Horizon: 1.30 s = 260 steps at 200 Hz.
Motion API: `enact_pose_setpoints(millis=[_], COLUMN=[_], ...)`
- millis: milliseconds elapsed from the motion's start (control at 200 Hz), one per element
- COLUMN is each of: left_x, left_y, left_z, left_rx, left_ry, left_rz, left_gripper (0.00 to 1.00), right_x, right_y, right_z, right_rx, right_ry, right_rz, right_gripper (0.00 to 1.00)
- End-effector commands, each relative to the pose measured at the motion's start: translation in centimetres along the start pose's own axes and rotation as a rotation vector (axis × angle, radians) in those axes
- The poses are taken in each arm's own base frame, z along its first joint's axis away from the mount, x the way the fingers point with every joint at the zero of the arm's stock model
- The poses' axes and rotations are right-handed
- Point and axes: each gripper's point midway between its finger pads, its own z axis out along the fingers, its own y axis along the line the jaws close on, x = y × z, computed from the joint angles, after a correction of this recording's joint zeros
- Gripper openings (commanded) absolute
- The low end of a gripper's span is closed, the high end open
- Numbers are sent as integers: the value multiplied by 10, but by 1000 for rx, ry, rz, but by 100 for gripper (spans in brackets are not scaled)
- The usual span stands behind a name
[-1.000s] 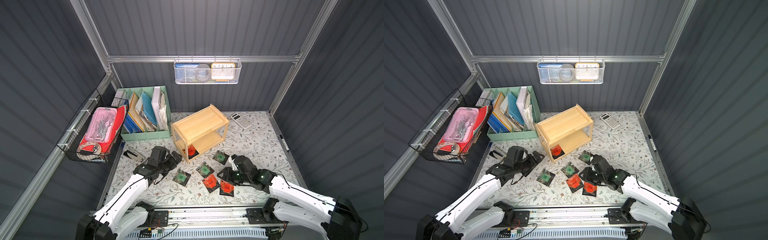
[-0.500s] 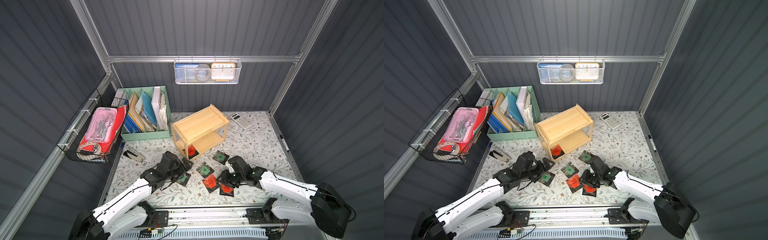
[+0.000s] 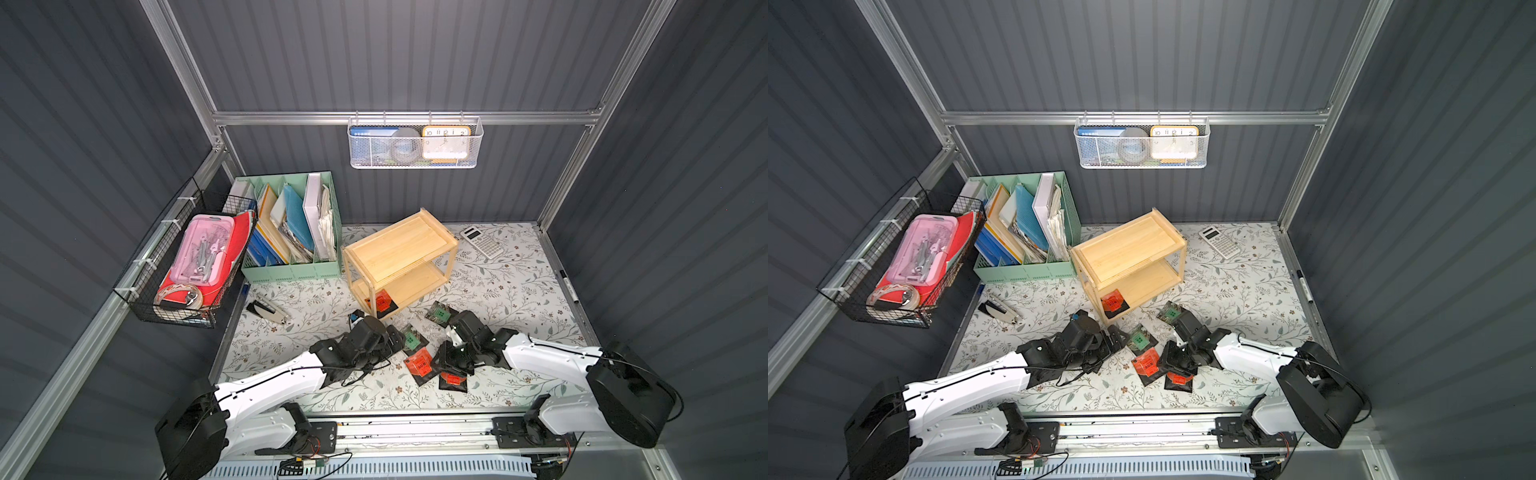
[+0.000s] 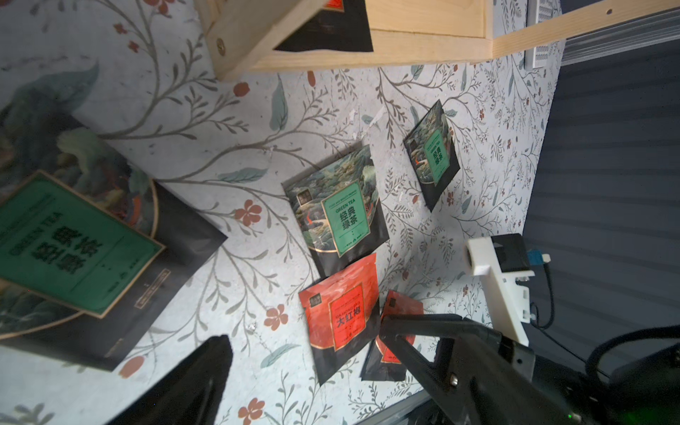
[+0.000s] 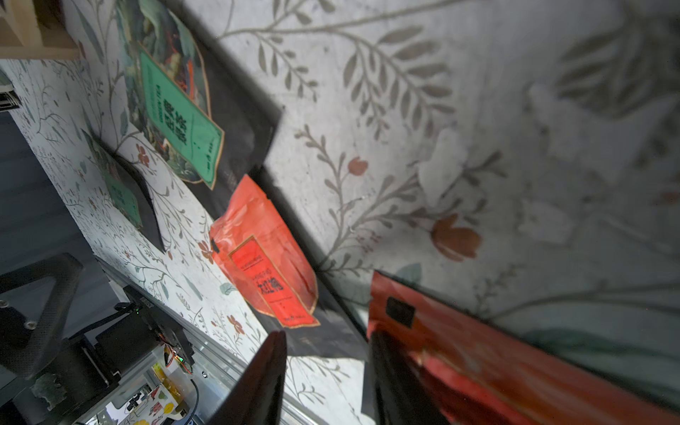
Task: Place the tea bags on the shelf by color
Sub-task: Adjust the tea bag at the center of the board, then pick up the tea bag from the center of the board.
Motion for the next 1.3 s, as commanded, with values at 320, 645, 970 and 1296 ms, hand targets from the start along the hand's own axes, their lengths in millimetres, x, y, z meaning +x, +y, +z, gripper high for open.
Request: enact_pose_setpoints(millis=[320,645,970,1296], left_x=[7,14,23,33], left_y=[-21,-38,-46,-42], left_z=[13,38,63,79], left_rx=[21,51,71,60], left_ry=[-9,24,67,113], left_rz=[2,42,62,68], left_gripper=[100,100,100,100], right_x=[-9,-8,14,22], right_y=[12,8,-17,-23], right_z=[2,-31,-41,-44], right_rx=[-54,-67,-131,-150], right_ry=[-29,-135,-154,-151], right_rz=[33,61,237,270], right_gripper=[42,46,45,44])
